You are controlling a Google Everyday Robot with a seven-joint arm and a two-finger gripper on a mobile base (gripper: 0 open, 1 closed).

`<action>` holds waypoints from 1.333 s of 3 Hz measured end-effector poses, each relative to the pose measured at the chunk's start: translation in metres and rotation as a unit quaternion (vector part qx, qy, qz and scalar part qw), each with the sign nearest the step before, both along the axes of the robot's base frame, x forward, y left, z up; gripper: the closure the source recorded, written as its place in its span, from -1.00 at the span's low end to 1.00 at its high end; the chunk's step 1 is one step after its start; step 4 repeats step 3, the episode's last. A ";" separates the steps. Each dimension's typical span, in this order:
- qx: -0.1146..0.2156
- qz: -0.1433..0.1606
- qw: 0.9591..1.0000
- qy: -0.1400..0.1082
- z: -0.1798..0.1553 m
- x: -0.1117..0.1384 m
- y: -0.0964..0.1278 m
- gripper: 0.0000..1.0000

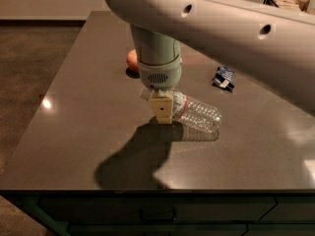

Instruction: Knock water bottle over

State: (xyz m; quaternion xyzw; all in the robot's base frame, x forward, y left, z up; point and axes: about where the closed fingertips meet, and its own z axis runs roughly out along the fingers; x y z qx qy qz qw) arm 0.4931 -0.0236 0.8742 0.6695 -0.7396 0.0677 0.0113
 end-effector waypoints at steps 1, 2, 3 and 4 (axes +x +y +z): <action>-0.001 0.011 1.000 0.006 -0.008 -0.005 0.007 -0.74; 0.010 0.020 1.000 0.008 -0.016 -0.010 0.014 -1.00; 0.010 0.020 1.000 0.008 -0.016 -0.010 0.014 -1.00; 0.010 0.020 1.000 0.008 -0.016 -0.010 0.014 -1.00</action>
Offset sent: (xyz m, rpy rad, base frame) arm -0.0316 0.0060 -0.0228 -0.0104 0.0780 0.0479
